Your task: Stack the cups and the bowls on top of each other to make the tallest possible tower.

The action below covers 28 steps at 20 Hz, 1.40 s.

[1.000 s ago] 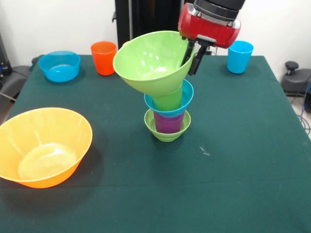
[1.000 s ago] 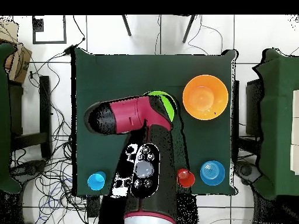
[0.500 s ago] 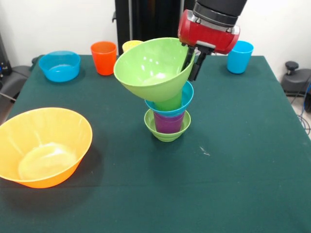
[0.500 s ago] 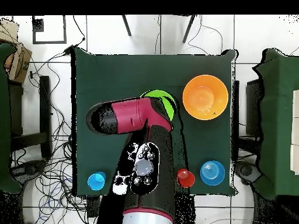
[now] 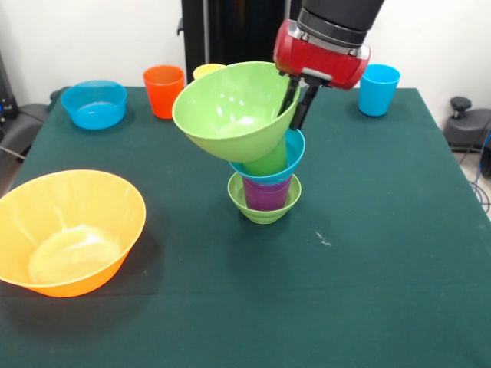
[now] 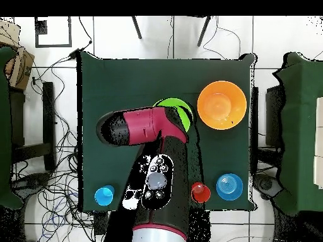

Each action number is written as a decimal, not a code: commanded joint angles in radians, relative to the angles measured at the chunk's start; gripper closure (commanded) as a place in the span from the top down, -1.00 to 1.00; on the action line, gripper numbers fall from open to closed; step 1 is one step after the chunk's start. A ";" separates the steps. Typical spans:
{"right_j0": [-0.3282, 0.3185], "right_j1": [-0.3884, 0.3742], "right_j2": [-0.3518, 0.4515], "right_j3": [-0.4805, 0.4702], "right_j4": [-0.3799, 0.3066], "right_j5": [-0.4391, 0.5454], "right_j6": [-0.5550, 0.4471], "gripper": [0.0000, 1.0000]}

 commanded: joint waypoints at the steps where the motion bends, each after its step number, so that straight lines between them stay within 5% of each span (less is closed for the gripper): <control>1: 0.028 -0.028 0.004 0.066 0.031 0.021 0.160 -1.00; 8: 0.048 -0.084 -0.020 0.091 0.051 0.096 0.135 -1.00; 28: 0.054 -0.044 -0.011 0.155 0.122 0.031 0.140 -1.00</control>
